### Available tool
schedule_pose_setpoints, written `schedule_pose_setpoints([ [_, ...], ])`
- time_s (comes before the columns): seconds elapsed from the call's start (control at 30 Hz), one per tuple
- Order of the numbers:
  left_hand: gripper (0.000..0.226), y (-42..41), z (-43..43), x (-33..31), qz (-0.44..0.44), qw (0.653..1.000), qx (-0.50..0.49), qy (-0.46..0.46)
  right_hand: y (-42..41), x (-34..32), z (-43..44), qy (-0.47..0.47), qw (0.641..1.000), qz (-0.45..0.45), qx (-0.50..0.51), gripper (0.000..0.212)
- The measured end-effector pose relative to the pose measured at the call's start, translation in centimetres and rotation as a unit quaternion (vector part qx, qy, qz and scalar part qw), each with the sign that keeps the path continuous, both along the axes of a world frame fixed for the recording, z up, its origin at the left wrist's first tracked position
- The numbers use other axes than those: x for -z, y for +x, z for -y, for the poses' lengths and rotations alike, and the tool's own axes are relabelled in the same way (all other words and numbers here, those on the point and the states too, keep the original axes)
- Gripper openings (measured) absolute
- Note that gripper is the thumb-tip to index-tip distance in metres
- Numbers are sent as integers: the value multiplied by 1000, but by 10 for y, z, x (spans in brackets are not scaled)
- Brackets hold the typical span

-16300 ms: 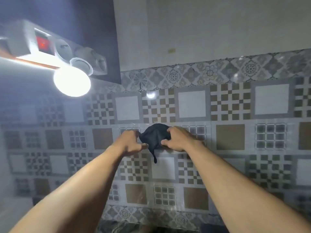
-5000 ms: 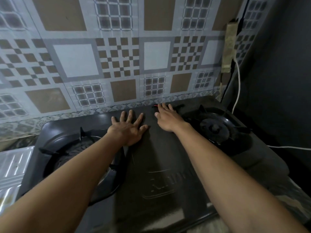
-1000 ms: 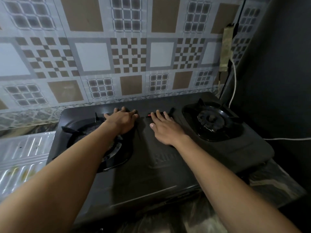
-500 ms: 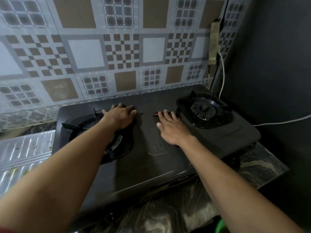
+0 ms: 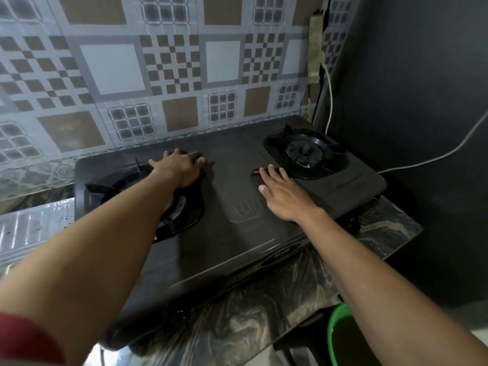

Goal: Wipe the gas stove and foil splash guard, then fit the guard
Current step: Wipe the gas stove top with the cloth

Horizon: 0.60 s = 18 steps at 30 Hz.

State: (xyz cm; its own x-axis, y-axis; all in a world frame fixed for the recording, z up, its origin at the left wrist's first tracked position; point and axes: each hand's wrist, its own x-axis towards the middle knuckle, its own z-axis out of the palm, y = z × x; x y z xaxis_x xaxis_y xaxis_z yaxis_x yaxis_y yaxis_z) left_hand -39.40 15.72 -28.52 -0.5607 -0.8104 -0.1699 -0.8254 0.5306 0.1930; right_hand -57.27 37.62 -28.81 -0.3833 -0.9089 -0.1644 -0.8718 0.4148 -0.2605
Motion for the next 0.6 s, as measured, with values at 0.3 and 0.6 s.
schedule_pose_setpoints([
  [0.3, 56, 3, -2, -5, -4, 1000, 10, 15, 120, 9, -19, -55, 988, -30, -139, 57],
  [0.6, 79, 32, -67, -4, -74, 997, 4, -8, 98, 5, -25, -60, 992, 30, -104, 55],
])
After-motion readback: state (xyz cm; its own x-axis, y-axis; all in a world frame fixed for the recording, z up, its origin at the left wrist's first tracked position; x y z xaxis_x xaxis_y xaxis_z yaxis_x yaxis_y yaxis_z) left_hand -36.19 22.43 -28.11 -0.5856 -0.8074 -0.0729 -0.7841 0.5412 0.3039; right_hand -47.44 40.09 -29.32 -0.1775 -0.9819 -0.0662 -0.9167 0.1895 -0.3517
